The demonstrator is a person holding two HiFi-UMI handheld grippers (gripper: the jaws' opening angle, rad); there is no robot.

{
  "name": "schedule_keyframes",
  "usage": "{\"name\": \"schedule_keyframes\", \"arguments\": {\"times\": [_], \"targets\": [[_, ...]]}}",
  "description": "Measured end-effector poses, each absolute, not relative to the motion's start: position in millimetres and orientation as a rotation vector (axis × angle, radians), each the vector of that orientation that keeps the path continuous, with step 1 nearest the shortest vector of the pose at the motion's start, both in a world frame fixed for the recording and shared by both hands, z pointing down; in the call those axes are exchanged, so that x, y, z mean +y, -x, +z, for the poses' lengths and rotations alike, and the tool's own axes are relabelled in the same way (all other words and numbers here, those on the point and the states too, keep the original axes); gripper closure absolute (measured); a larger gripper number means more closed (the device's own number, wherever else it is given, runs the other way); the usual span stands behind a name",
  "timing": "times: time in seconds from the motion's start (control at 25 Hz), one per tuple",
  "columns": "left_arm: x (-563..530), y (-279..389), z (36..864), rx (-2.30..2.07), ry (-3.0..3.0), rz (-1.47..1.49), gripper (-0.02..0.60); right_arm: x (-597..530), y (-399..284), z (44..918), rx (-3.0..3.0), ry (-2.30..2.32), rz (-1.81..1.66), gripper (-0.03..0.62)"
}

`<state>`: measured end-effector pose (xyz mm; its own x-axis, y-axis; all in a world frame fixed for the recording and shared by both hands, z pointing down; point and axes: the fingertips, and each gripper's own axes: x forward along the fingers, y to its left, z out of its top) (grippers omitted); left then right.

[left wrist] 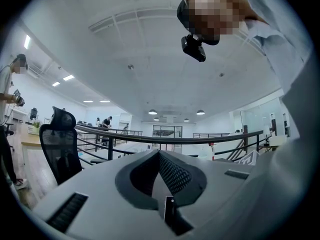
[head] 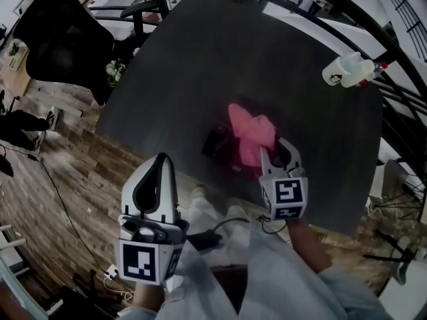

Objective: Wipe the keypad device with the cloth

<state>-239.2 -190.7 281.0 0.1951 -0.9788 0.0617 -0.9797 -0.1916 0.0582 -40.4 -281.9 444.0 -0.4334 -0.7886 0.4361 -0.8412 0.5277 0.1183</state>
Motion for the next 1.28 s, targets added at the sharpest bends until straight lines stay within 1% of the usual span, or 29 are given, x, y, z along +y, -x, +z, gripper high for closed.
{"name": "schedule_keyframes", "arguments": {"times": [0.24, 0.52, 1.28], "targets": [[-198, 224, 281, -1.882, -2.414, 0.016, 0.578, -270, 7, 455, -2.251, -1.423, 0.255, 0.522], [-203, 215, 282, -1.835, -2.447, 0.024, 0.578, -253, -7, 484, -2.189, -1.452, 0.363, 0.522], [-214, 212, 289, -1.715, -2.521, 0.055, 0.578, -199, 0, 542, -2.06, -1.424, 0.597, 0.522]]}}
